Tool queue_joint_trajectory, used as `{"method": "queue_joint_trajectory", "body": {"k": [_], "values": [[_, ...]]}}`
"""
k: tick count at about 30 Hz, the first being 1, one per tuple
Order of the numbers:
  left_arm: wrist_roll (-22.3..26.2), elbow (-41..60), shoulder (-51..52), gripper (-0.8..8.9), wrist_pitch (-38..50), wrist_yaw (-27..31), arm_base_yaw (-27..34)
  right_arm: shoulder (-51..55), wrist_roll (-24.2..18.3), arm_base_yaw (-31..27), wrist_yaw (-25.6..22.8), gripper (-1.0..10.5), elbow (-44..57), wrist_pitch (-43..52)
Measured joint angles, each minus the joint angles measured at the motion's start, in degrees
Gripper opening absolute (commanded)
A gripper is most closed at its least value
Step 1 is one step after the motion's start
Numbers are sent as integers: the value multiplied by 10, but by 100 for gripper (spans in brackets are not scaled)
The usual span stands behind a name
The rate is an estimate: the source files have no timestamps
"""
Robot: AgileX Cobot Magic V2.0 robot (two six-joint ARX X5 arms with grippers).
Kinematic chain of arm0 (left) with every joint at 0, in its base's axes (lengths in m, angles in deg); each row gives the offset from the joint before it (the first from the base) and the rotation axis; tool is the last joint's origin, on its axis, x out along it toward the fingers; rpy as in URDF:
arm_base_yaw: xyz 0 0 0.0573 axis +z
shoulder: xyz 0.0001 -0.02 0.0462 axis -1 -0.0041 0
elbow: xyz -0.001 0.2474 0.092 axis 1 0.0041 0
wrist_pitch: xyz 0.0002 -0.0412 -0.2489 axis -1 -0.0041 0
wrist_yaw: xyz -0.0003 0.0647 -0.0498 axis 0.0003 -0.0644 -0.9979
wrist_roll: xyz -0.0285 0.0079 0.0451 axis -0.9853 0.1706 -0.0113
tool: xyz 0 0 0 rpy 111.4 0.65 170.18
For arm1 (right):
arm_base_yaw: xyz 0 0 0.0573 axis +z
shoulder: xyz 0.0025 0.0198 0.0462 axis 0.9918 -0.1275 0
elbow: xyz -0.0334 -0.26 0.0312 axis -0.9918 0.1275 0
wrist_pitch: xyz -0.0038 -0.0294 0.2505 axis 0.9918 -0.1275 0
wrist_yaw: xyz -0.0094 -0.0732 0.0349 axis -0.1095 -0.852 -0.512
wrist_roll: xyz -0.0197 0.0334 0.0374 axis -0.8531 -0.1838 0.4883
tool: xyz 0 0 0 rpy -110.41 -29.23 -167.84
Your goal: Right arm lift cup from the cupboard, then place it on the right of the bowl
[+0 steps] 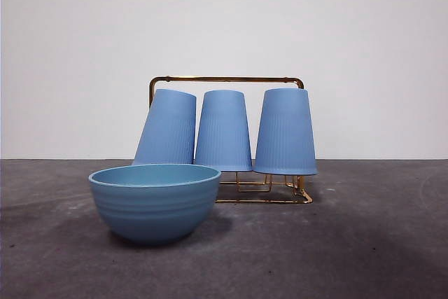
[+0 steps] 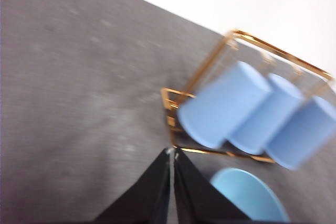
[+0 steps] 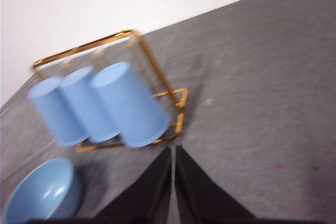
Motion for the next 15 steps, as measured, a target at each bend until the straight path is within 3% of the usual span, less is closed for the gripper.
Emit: {"method": "queue_joint_trajectory", "body": {"k": [7, 15], "values": [[56, -144, -133, 12, -72, -86, -38, -101, -48, 1, 109, 12, -106, -45], [131, -269, -224, 12, -141, -177, -96, -195, -130, 3, 181, 12, -200, -96]]}}
